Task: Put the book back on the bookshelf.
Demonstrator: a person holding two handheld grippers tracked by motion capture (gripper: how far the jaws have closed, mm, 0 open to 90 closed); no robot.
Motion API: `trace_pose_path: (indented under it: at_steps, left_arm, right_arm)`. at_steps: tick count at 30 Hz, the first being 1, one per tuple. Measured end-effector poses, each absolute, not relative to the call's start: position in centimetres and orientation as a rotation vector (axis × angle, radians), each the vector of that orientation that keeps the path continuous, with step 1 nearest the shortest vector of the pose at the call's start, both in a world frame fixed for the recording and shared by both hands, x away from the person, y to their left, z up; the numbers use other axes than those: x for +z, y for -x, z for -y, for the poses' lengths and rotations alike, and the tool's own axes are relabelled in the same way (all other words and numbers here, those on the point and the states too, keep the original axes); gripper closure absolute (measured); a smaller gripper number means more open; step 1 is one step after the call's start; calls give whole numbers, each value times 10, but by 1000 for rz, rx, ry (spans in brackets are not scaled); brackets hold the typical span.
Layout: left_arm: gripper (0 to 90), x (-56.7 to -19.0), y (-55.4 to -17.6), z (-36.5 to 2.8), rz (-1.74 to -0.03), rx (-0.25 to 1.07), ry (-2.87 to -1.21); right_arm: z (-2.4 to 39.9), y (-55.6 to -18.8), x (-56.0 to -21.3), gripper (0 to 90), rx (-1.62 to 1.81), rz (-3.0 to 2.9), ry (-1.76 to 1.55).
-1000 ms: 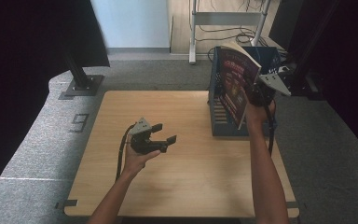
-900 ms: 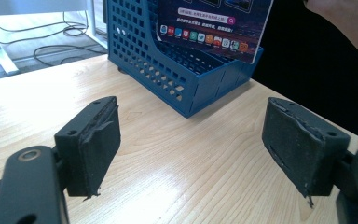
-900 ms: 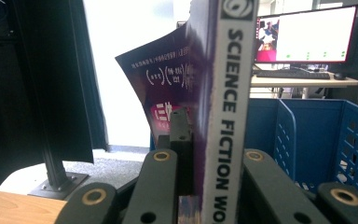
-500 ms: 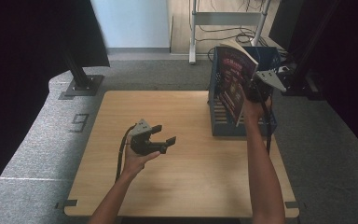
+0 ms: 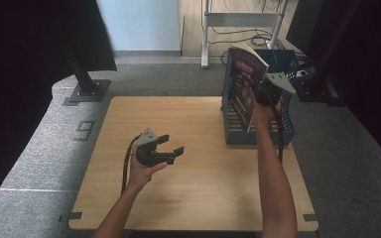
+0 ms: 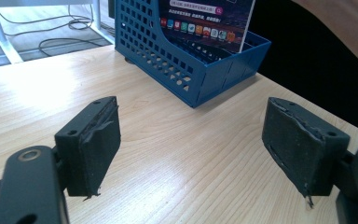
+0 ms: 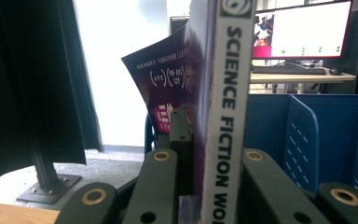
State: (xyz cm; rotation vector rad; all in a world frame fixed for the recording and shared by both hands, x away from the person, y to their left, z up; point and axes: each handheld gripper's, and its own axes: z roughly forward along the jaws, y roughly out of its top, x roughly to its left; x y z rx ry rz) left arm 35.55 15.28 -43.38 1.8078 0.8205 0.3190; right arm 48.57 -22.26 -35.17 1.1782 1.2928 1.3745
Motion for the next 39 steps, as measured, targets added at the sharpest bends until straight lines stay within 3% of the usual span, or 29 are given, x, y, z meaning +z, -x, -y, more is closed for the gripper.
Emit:
trace_pose_path:
  at_steps: [26, 39]
  left_arm:
    - [197, -440, -353, -167, -854, 330, -1793]
    - [198, -451, -354, -167, -871, 319, -1802]
  right_arm:
    - [206, -524, -373, 814, 1294, -1314, -1148]
    - [199, -531, -407, 814, 1280, -1369, -1172]
